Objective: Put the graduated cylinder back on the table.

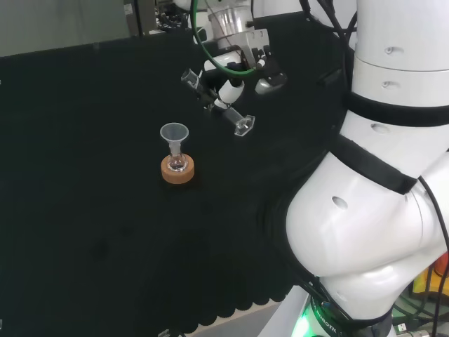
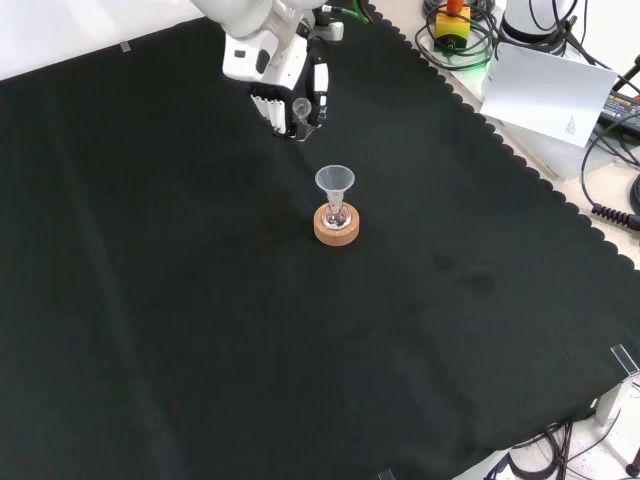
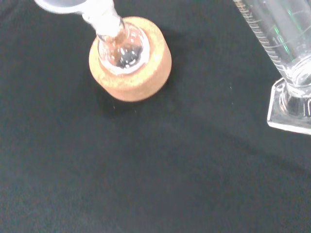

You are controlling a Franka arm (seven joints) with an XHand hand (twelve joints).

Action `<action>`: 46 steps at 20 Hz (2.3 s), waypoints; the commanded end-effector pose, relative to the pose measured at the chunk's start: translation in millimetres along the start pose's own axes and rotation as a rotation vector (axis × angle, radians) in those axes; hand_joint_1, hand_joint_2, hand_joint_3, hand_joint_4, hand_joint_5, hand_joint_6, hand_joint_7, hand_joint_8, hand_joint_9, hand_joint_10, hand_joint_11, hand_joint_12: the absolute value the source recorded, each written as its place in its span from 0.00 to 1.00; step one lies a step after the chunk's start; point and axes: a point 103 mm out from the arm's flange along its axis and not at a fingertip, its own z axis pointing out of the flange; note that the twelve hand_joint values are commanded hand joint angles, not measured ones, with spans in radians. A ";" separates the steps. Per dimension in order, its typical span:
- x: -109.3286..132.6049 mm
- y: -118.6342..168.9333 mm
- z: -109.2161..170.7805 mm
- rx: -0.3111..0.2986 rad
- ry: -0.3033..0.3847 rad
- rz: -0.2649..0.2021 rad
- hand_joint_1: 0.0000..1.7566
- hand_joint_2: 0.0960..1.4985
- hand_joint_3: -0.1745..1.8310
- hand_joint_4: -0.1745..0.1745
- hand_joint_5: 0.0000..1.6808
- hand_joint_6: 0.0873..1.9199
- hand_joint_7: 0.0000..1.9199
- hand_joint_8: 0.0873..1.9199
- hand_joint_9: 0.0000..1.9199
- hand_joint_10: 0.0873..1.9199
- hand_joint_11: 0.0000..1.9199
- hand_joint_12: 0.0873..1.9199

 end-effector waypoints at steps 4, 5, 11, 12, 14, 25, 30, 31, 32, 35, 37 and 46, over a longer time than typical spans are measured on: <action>-27.1 24.9 9.6 -0.169 0.115 -0.063 0.71 0.74 0.09 0.00 0.55 0.55 0.49 0.54 0.74 0.00 0.62 0.38; -28.6 27.0 10.5 -0.182 0.122 -0.068 0.71 0.75 0.09 0.00 0.55 0.55 0.49 0.54 0.74 0.00 0.62 0.38; -35.3 38.2 17.3 -0.253 0.157 -0.104 0.71 0.75 0.09 0.00 0.55 0.55 0.49 0.54 0.74 0.00 0.62 0.38; -36.3 39.9 18.8 -0.264 0.164 -0.108 0.71 0.75 0.09 0.00 0.55 0.55 0.49 0.55 0.74 0.00 0.62 0.38; -37.9 43.9 21.9 -0.284 0.177 -0.119 0.71 0.75 0.09 0.00 0.55 0.55 0.49 0.55 0.74 0.00 0.62 0.38; -45.0 67.1 36.1 -0.358 0.251 -0.170 0.71 0.75 0.09 0.00 0.54 0.56 0.49 0.55 0.73 0.00 0.61 0.38; -50.5 74.9 39.0 -0.396 0.270 -0.183 0.71 0.75 0.09 0.00 0.54 0.56 0.48 0.56 0.73 0.00 0.61 0.38; -51.4 76.7 39.8 -0.399 0.274 -0.185 0.71 0.75 0.09 0.00 0.54 0.56 0.48 0.56 0.73 0.00 0.61 0.38; -52.3 78.8 40.9 -0.400 0.278 -0.188 0.71 0.75 0.09 0.00 0.54 0.57 0.48 0.56 0.73 0.00 0.61 0.38; -54.1 83.9 44.6 -0.421 0.287 -0.197 0.71 0.75 0.09 0.00 0.53 0.57 0.48 0.56 0.73 0.00 0.61 0.38; -54.8 86.5 46.3 -0.439 0.293 -0.203 0.66 0.76 0.09 0.06 0.54 0.57 0.51 0.41 0.73 0.00 0.60 0.39; -59.6 94.7 56.0 -0.494 0.328 -0.204 0.64 0.76 0.09 0.06 0.54 0.57 0.56 0.26 0.72 0.00 0.60 0.38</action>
